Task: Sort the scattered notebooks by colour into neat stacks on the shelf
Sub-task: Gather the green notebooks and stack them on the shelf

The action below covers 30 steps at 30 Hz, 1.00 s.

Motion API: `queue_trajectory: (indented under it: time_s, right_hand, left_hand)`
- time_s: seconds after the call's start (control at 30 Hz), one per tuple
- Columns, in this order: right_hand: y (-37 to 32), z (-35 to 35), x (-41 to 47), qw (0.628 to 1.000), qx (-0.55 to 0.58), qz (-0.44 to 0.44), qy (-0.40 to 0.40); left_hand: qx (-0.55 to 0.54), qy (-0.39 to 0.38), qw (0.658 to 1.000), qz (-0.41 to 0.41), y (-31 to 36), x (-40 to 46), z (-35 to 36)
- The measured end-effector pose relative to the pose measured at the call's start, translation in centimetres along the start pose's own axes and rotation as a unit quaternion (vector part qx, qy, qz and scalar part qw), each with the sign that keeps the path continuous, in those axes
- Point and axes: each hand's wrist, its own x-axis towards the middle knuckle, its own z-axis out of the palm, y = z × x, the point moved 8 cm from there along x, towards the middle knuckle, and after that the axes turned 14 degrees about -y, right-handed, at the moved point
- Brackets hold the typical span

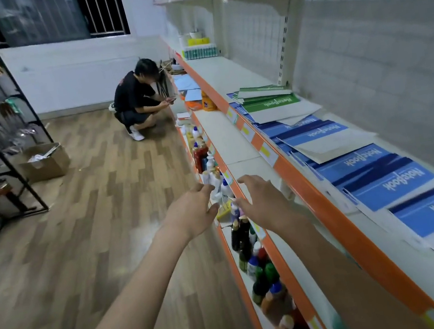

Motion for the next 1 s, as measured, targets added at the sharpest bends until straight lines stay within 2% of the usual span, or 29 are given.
queue_trajectory:
  time_s: [0.13,0.27,0.53,0.67,1.0]
  right_hand:
    - [0.9,-1.7,3.6,0.999,-0.016,0.024,0.028]
    - [2.1,-3.5,7.7,0.996,-0.027,0.067,0.048]
    - [2.0,-5.3,17.5,0.989,-0.020,0.131,0.071]
    - [2.0,-5.7,20.4,0.985,-0.023,0.147,0.086]
    - [2.5,-7.2,29.1,0.978,-0.015,0.183,0.098]
  left_hand:
    - [-0.004,0.000,1.000,0.025,-1.3,4.9,-1.3]
    - [-0.017,0.000,0.996,0.086,-1.7,10.7,-3.1]
    - [0.033,-0.011,0.983,0.179,-5.0,20.7,-8.0]
    - [0.061,0.004,0.977,0.203,-6.5,23.8,-9.7]
    - [0.046,0.003,0.971,0.233,-9.9,32.1,-11.2]
